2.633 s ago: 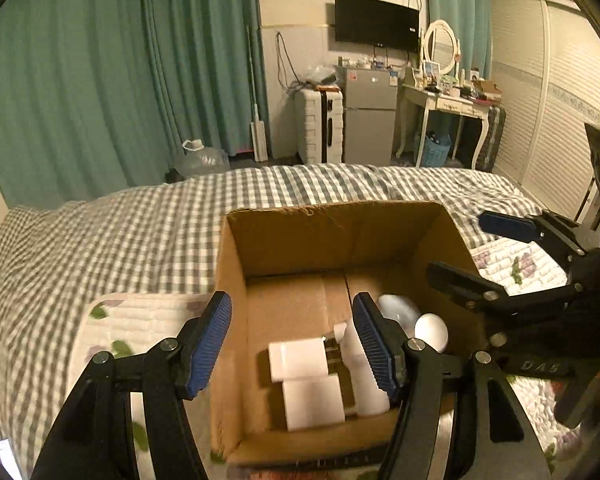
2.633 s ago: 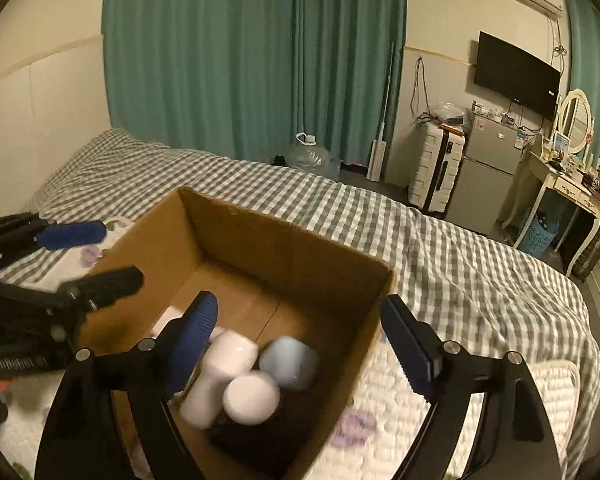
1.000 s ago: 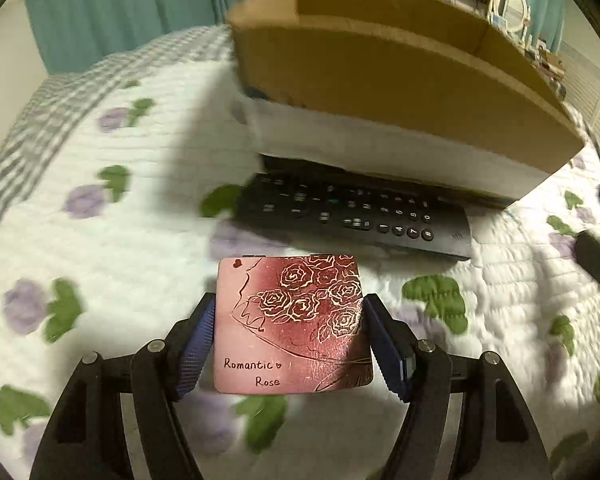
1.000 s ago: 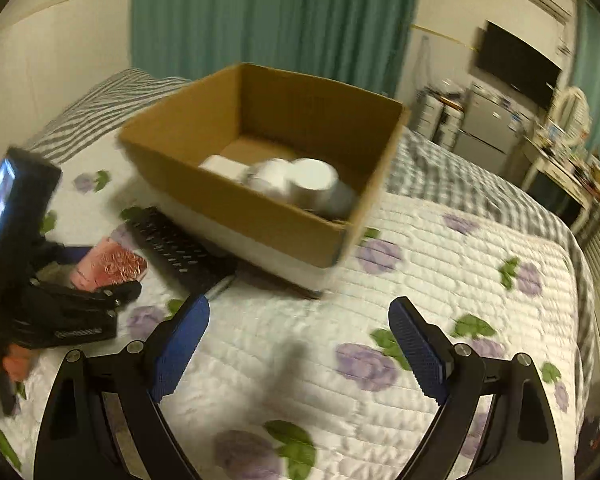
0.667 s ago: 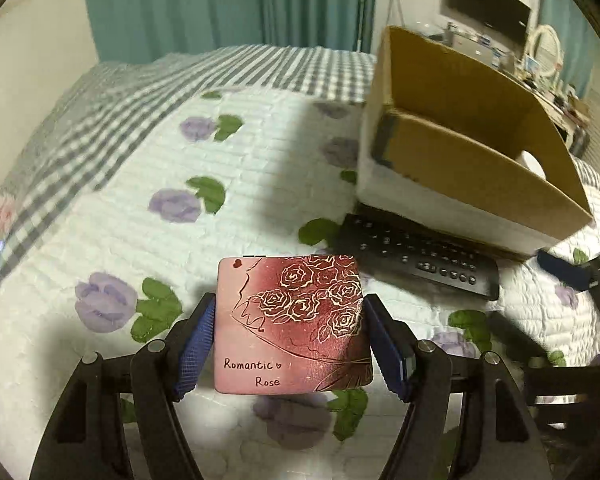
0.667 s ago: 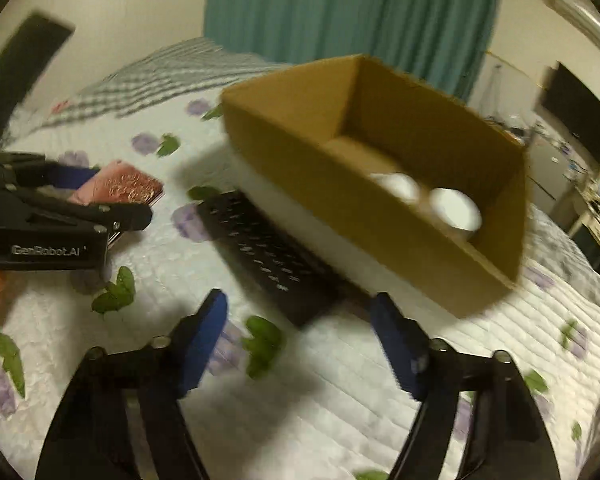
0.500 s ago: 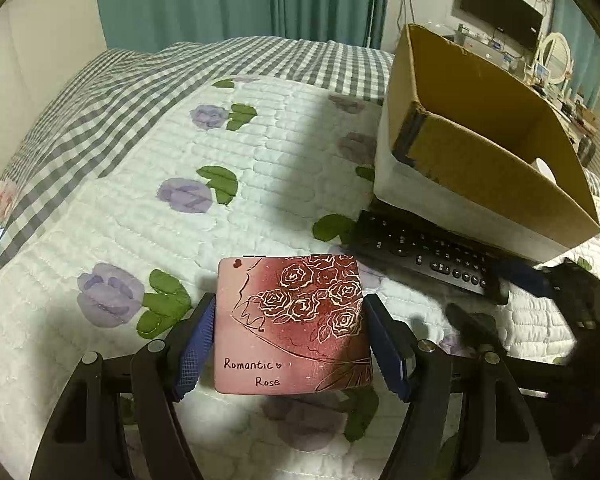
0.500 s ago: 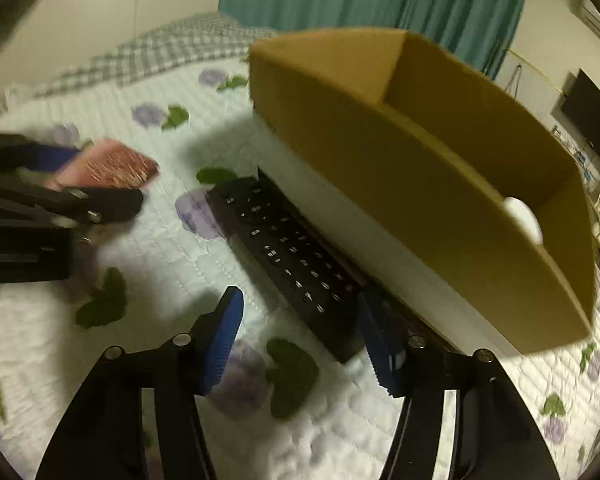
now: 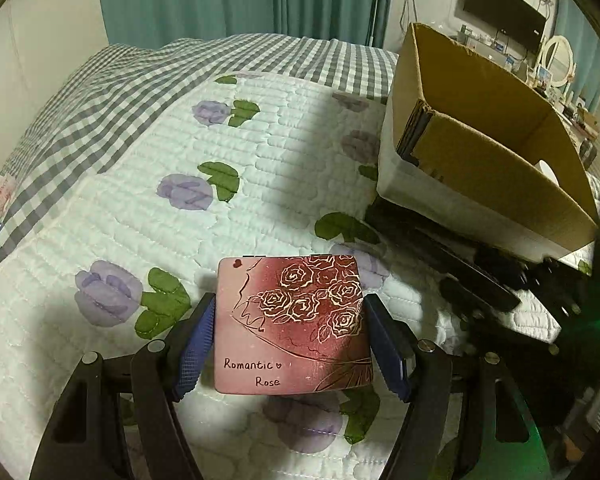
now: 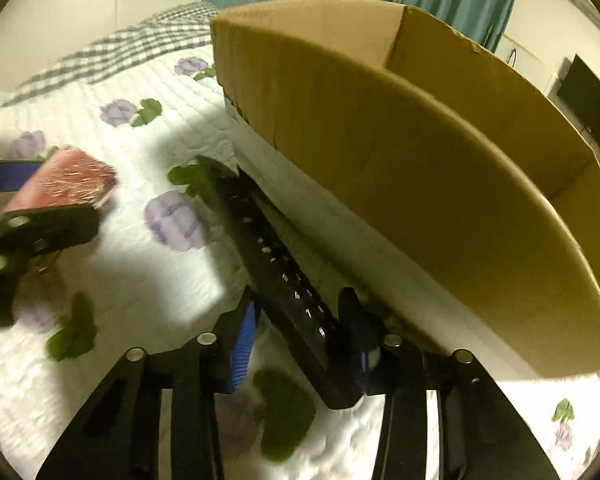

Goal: Organize rigid objects
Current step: 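Carry the card and remote into the box and open both grippers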

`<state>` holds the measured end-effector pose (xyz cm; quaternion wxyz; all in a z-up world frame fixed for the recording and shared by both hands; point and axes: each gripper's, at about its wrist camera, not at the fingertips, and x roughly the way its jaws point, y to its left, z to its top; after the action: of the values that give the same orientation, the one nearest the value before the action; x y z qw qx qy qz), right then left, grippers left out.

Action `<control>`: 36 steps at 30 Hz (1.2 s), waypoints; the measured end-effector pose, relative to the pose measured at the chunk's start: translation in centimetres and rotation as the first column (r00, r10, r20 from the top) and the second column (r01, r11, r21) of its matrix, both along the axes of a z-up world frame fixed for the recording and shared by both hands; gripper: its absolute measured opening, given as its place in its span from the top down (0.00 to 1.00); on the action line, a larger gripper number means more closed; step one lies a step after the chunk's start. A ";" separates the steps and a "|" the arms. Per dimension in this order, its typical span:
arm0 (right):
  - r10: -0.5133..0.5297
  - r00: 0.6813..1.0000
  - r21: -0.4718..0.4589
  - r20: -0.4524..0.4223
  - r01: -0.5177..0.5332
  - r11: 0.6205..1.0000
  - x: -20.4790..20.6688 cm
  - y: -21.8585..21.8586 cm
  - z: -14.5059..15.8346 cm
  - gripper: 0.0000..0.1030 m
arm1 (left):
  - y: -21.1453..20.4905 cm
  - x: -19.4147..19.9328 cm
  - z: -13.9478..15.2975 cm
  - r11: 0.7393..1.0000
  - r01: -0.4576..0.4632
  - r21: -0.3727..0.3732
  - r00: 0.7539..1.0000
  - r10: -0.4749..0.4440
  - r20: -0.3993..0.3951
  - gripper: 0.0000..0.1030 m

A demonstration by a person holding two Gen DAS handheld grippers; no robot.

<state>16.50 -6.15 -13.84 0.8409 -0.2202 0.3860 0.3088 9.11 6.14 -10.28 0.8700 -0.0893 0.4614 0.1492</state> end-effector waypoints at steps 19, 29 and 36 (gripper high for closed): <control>-0.096 0.995 0.196 0.036 0.087 0.977 -8.8 -8.0 7.0 0.81 | -3.5 -2.1 3.6 0.995 0.100 -0.006 0.992 -0.099 0.076 0.29; -0.159 0.978 0.298 0.139 0.112 0.948 -7.6 -11.2 14.6 0.81 | -6.9 -0.9 10.3 0.979 0.204 0.012 0.963 -0.203 0.176 0.29; -0.192 0.965 0.346 0.179 0.121 0.930 -3.2 -12.2 17.0 0.81 | -8.1 5.6 13.4 0.964 0.262 0.056 0.940 -0.267 0.210 0.29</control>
<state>13.30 -18.38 3.14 0.9239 -0.0751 0.2541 0.2760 14.76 -1.98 3.08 0.9282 -0.0303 0.3700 0.0267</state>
